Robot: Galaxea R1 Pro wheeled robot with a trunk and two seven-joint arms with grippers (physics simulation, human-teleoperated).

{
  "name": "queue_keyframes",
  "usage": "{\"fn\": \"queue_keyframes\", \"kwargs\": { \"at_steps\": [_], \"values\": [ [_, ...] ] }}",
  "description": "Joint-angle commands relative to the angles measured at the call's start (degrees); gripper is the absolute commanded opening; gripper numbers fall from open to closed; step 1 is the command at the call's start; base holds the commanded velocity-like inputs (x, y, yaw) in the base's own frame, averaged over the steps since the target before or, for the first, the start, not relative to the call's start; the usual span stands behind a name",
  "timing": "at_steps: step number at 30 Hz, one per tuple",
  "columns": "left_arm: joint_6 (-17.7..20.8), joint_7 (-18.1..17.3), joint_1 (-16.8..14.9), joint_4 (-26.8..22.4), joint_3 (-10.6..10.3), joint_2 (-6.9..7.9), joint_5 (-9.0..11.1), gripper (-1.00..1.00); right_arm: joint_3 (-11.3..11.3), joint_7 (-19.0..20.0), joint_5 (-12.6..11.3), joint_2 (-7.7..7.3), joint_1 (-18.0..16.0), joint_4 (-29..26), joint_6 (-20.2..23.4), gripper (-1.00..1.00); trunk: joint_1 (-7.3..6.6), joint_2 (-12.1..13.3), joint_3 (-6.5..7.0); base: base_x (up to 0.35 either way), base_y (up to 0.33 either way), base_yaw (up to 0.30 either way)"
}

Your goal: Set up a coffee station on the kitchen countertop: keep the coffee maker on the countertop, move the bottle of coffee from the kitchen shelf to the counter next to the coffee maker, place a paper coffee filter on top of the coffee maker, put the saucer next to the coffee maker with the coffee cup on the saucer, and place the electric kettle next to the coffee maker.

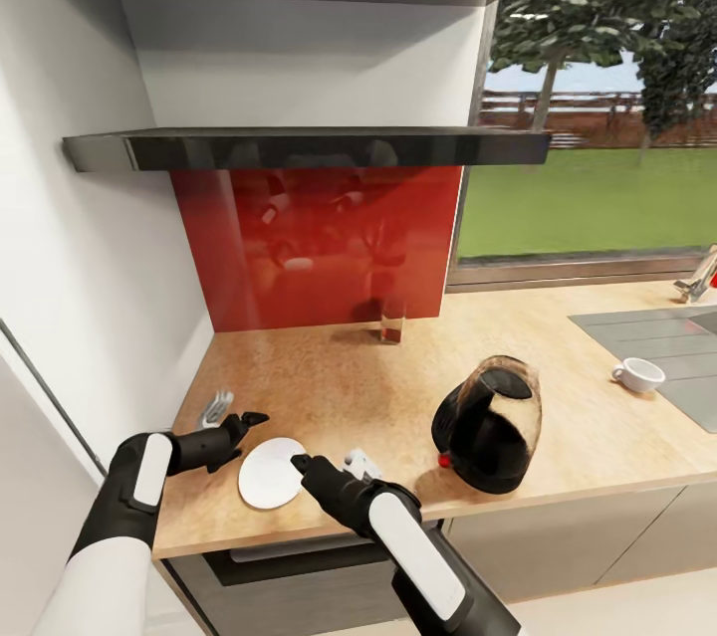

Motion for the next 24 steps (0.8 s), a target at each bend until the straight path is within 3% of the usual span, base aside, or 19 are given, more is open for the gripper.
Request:
{"fn": "queue_keyframes", "kwargs": {
  "at_steps": [1, 24],
  "values": [
    [0.3, -0.4, 0.0, 0.0, 0.3, -0.07, -0.5, 1.00, 0.0, -0.4, -0.2, 0.00, -0.1, 0.2, 0.1, 1.00, 0.04, -0.1, -0.13, 0.000, 0.000, 0.000],
    [0.4, 0.3, 1.9, 0.0, 0.1, -0.77, -0.4, 1.00, 0.2, -0.3, -0.2, 0.00, -0.1, 1.7, 0.1, 1.00, 0.04, -0.1, -0.13, 0.000, 0.000, 0.000]
  ]
}}
